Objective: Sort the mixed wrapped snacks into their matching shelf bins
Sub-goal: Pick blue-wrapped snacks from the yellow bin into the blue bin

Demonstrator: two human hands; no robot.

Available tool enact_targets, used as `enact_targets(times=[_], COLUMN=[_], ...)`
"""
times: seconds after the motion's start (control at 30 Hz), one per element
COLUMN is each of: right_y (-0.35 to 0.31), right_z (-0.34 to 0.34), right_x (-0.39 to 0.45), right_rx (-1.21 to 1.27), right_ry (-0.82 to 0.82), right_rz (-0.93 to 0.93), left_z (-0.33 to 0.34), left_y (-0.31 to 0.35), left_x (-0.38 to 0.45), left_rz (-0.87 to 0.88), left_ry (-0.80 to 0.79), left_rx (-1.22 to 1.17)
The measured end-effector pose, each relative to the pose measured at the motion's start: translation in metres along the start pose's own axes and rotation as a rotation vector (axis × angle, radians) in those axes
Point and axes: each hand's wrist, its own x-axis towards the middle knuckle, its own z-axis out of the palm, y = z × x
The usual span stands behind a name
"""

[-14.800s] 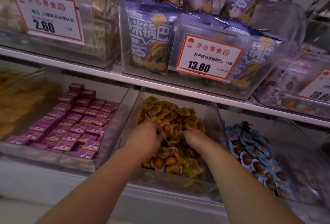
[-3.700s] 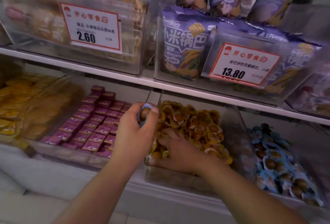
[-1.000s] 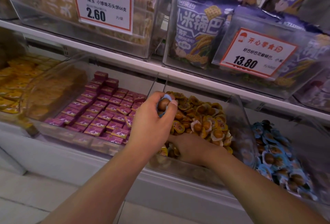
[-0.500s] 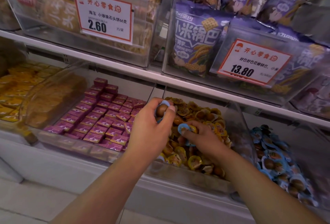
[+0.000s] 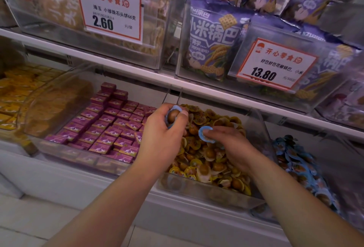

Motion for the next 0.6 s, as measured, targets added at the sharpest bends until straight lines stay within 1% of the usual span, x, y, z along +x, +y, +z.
enact_targets(times=[0.07, 0.1, 0.13, 0.17, 0.2, 0.27, 0.33, 0.4, 0.43, 0.6], right_y=[0.001, 0.001, 0.001, 0.001, 0.001, 0.0, -0.002, -0.005, -0.005, -0.002], right_z=[0.0, 0.002, 0.005, 0.01, 0.016, 0.028, 0.039, 0.047, 0.05, 0.054], right_x=[0.0, -0.001, -0.003, -0.005, -0.008, -0.013, -0.014, -0.014, -0.014, -0.011], right_rx=[-0.295, -0.389, -0.43, -0.452, -0.495, -0.672, -0.82, -0.857, -0.867, -0.982], right_ry=[0.169, 0.211, 0.179, 0.075, -0.078, -0.376, -0.568, -0.671, -0.697, -0.679], right_rz=[-0.173, -0.261, -0.302, -0.306, -0.288, -0.256, -0.252, -0.222, -0.215, -0.291], left_z=[0.0, -0.001, -0.001, 0.0, 0.0, 0.0, -0.001, -0.002, -0.002, -0.002], left_y=[0.0, -0.001, -0.001, -0.001, -0.002, -0.002, -0.002, -0.003, -0.003, -0.001], left_x=[0.0, 0.001, 0.001, 0.001, 0.002, 0.002, 0.001, 0.001, 0.001, 0.001], left_rz=[-0.004, -0.007, -0.011, -0.015, -0.016, -0.012, -0.008, -0.011, -0.015, -0.017], left_ry=[-0.005, -0.006, -0.005, -0.004, -0.002, -0.002, -0.013, -0.025, -0.027, -0.023], left_rx=[-0.01, -0.011, -0.008, -0.005, -0.003, -0.006, -0.007, -0.007, -0.009, 0.006])
